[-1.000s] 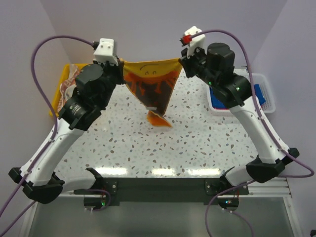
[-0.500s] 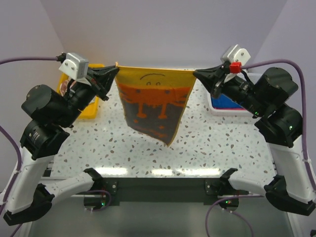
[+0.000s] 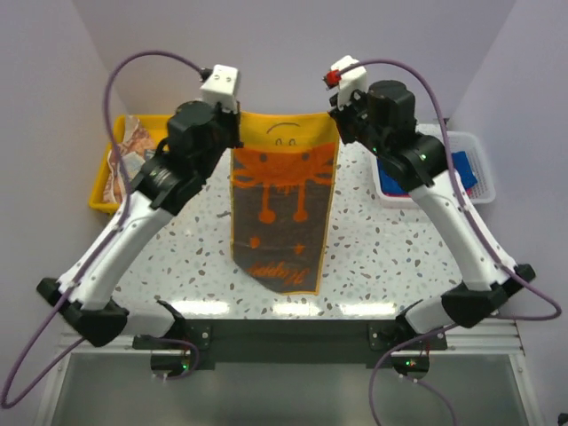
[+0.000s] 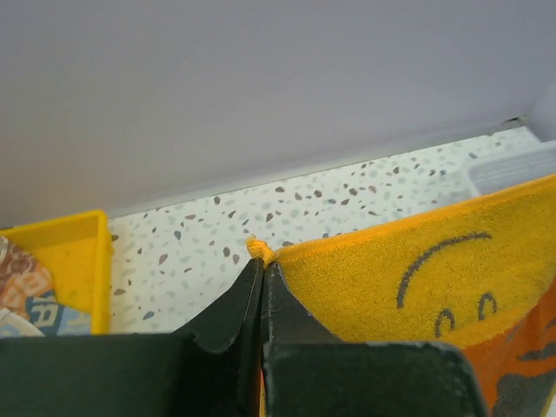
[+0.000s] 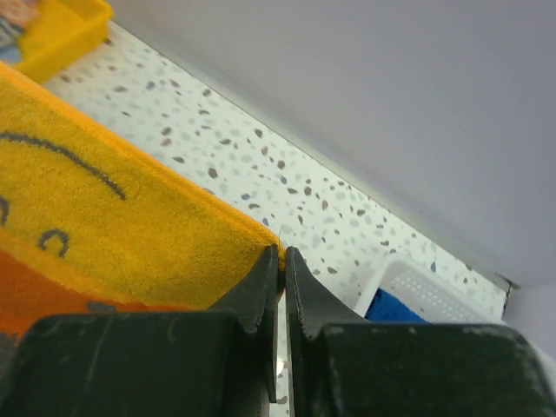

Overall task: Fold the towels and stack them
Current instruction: Flatten out the crumpled towel, then fold the towel

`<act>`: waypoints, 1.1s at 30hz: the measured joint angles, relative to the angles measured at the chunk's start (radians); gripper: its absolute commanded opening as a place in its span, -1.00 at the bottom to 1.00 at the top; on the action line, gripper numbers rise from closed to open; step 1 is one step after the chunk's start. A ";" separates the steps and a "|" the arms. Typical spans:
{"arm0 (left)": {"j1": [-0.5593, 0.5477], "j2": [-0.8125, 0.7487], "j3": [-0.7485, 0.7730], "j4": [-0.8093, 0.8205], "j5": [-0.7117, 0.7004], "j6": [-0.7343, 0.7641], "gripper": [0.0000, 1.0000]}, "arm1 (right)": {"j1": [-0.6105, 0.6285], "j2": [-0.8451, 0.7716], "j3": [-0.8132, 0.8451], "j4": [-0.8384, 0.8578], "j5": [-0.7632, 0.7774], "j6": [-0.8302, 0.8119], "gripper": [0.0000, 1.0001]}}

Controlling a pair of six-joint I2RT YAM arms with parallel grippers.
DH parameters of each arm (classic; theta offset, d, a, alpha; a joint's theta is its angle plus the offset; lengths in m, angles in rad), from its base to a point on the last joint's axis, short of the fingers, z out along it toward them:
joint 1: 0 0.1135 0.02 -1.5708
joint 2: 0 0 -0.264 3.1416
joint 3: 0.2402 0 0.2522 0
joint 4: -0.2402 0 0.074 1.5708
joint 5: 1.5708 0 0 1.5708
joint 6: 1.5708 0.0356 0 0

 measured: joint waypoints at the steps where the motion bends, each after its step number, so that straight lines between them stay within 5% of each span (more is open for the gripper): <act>1: 0.010 0.058 0.010 0.008 -0.017 0.000 -1.00 | -0.025 0.048 0.003 0.007 0.017 -0.001 -1.00; 10: 0.167 0.562 0.175 0.097 0.054 -0.012 -1.00 | -0.216 0.411 0.058 0.102 -0.013 0.012 -1.00; 16: 0.206 0.745 0.252 0.178 0.112 0.011 -1.00 | -0.246 0.544 0.094 0.171 -0.024 0.005 -1.00; 21: 0.208 0.753 0.230 0.232 0.138 0.027 -1.00 | -0.252 0.558 0.063 0.200 -0.039 0.004 -1.00; 33: 0.206 0.563 -0.145 0.419 0.179 0.022 -1.00 | -0.250 0.480 -0.185 0.306 -0.095 -0.012 -1.00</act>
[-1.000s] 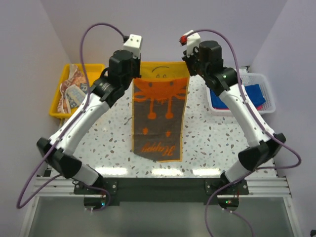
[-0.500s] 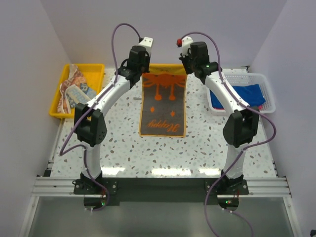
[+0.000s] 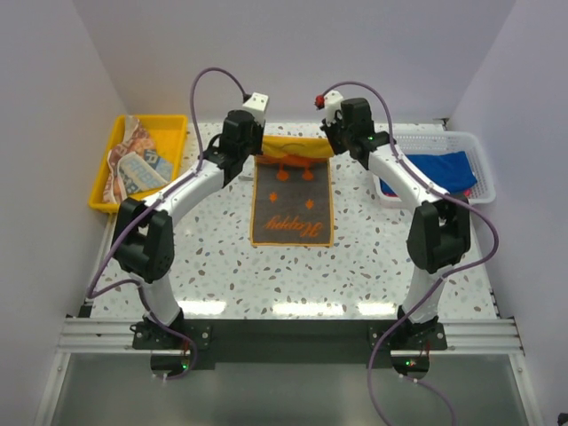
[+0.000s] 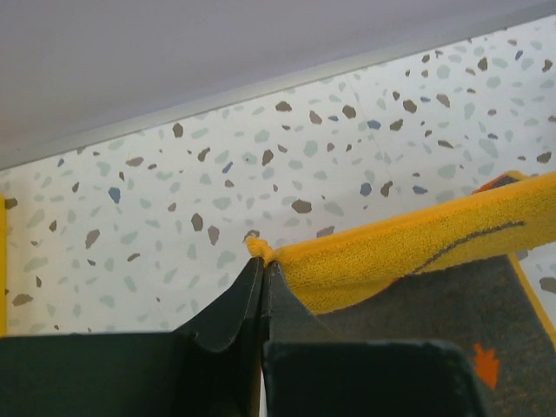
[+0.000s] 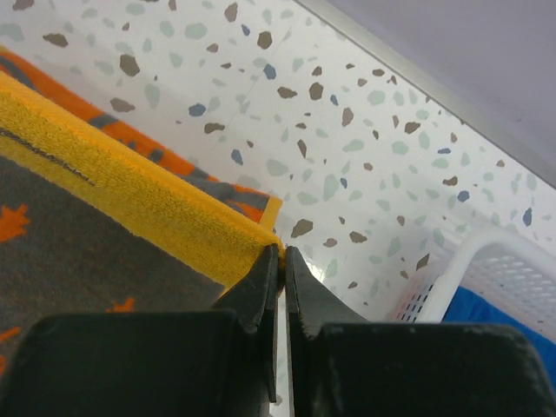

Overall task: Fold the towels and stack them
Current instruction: Fold the towel

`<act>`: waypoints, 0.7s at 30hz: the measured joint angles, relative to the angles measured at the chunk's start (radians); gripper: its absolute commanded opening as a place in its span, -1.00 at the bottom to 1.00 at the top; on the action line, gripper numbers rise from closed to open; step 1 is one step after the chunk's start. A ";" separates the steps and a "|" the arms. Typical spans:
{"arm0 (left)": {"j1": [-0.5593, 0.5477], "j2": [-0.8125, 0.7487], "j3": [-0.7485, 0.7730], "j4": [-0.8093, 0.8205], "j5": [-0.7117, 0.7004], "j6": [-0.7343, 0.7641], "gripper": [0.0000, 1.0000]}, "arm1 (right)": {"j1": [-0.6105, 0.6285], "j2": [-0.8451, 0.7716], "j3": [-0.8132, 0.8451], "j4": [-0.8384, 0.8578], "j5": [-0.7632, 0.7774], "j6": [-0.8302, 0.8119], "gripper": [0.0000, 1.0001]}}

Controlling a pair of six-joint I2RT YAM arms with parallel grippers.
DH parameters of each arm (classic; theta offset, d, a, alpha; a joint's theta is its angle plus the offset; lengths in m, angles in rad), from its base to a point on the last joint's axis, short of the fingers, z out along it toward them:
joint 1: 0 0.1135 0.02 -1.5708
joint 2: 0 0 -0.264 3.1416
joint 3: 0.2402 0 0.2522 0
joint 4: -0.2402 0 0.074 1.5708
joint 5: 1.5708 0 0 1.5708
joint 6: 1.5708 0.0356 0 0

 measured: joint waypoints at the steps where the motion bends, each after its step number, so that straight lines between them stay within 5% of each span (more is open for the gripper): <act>1: 0.000 -0.002 -0.025 0.008 0.003 -0.004 -1.00 | 0.000 0.000 -0.018 0.006 -0.003 -0.001 -1.00; 21: -0.005 -0.067 -0.120 -0.068 0.080 -0.053 -1.00 | 0.006 -0.075 -0.072 -0.103 -0.026 0.012 -1.00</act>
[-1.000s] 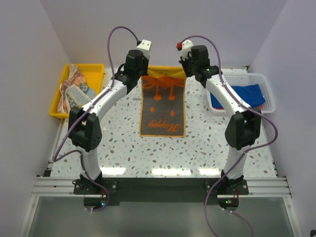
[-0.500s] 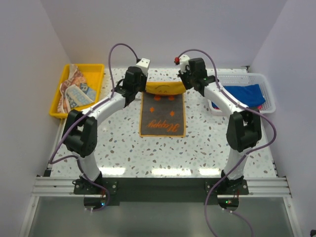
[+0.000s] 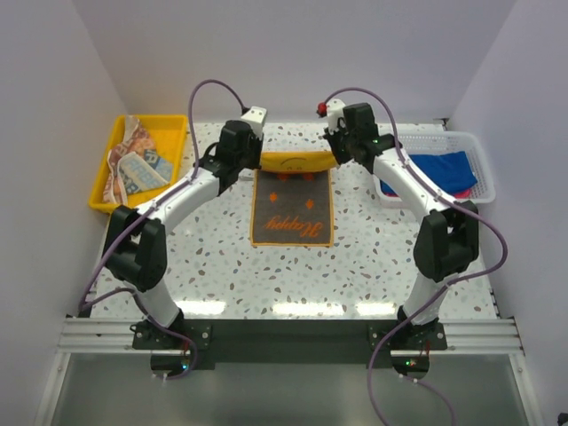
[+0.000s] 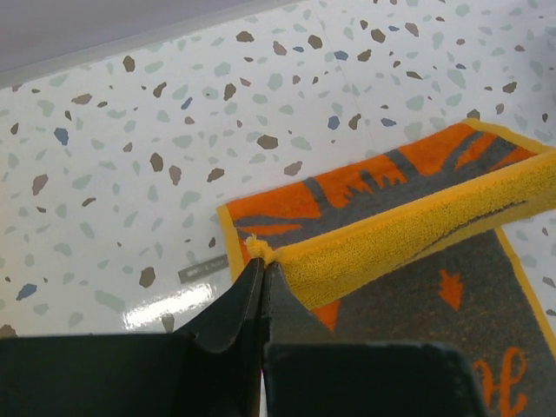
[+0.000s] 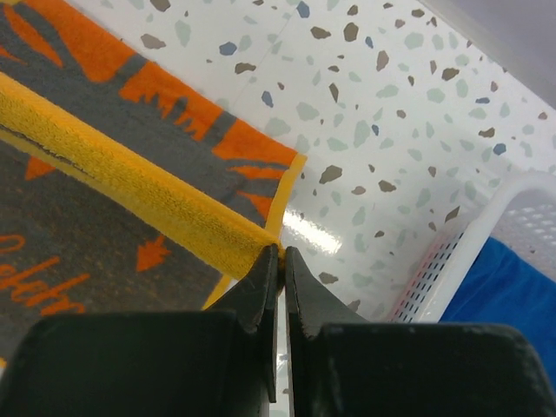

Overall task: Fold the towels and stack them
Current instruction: Fold the towel

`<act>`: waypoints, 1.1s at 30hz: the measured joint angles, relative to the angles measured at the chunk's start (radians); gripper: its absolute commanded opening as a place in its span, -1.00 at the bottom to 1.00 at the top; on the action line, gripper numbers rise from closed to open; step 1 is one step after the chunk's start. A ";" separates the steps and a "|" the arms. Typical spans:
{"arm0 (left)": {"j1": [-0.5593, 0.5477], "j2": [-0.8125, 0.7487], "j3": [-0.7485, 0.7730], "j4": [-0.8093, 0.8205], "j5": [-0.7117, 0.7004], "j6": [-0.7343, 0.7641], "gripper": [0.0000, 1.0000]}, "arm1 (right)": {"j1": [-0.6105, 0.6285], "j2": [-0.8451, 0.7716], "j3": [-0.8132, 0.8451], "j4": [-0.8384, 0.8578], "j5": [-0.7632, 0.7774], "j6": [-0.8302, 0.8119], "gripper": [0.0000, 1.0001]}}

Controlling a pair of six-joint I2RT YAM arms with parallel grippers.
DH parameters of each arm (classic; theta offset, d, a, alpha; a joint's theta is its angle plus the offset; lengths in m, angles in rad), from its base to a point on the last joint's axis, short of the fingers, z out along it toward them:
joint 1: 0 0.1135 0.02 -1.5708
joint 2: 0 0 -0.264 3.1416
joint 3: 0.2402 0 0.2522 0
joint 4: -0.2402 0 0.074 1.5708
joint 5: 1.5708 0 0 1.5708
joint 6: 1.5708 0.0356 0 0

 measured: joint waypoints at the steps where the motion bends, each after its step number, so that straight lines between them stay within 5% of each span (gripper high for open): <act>1: 0.000 -0.014 -0.013 -0.008 0.006 -0.009 -1.00 | 0.000 -0.004 0.000 -0.019 -0.005 0.011 -1.00; 20: -0.003 -0.085 -0.283 -0.076 0.136 -0.155 -1.00 | 0.021 -0.029 -0.175 -0.166 -0.109 0.209 -1.00; 33: -0.003 -0.084 -0.241 -0.148 0.134 -0.165 -1.00 | 0.022 -0.026 -0.193 -0.175 -0.121 0.248 -1.00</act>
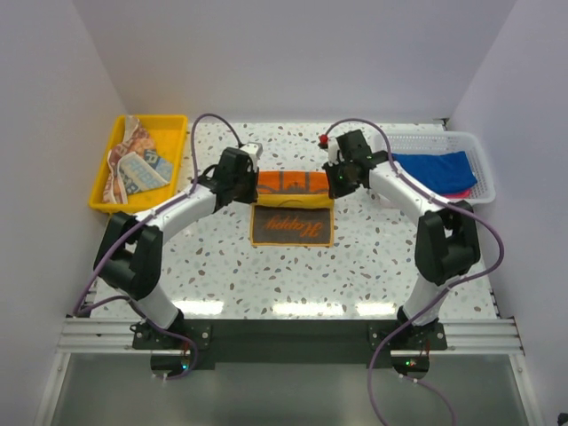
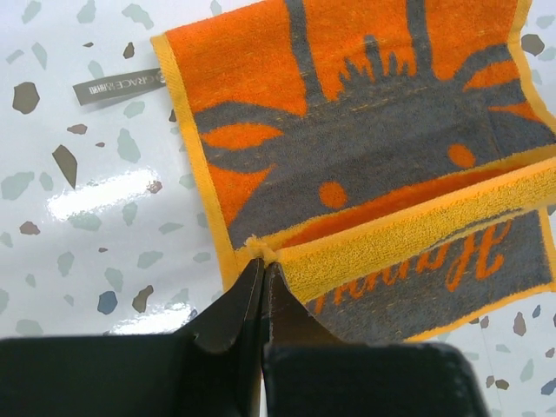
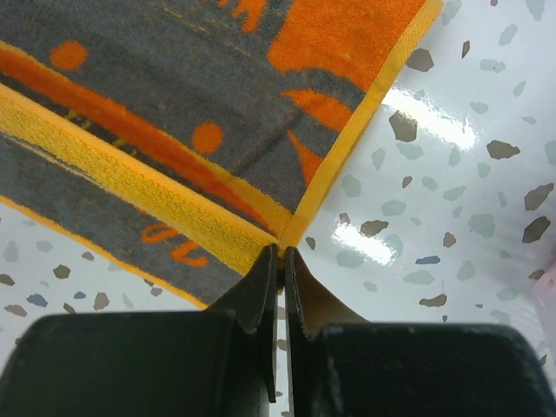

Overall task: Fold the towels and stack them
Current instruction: Fold the towel

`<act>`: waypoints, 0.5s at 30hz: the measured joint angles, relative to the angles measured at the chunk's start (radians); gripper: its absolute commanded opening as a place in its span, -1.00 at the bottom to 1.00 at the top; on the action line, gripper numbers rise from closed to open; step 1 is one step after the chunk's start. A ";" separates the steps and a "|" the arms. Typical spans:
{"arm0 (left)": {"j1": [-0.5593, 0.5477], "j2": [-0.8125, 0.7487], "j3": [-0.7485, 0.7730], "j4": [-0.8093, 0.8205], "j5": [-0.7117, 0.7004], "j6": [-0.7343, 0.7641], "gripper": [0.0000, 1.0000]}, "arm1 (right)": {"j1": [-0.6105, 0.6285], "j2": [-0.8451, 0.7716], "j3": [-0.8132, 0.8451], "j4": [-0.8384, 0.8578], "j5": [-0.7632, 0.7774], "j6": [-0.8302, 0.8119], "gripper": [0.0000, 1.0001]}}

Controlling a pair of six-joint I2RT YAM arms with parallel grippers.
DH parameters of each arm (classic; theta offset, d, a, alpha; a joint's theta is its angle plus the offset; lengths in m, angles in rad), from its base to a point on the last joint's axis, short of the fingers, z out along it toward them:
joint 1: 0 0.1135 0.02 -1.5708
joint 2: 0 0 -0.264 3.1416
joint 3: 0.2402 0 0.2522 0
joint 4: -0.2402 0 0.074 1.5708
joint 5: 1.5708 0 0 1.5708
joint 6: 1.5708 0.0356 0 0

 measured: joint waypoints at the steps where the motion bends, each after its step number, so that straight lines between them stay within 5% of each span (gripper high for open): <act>1: 0.000 -0.002 0.008 -0.007 -0.002 0.000 -1.00 | 0.000 -0.005 0.000 -0.003 0.000 0.006 -1.00; 15: -0.014 -0.051 -0.056 -0.043 0.018 -0.055 -1.00 | 0.026 -0.104 -0.135 0.000 -0.013 0.084 -1.00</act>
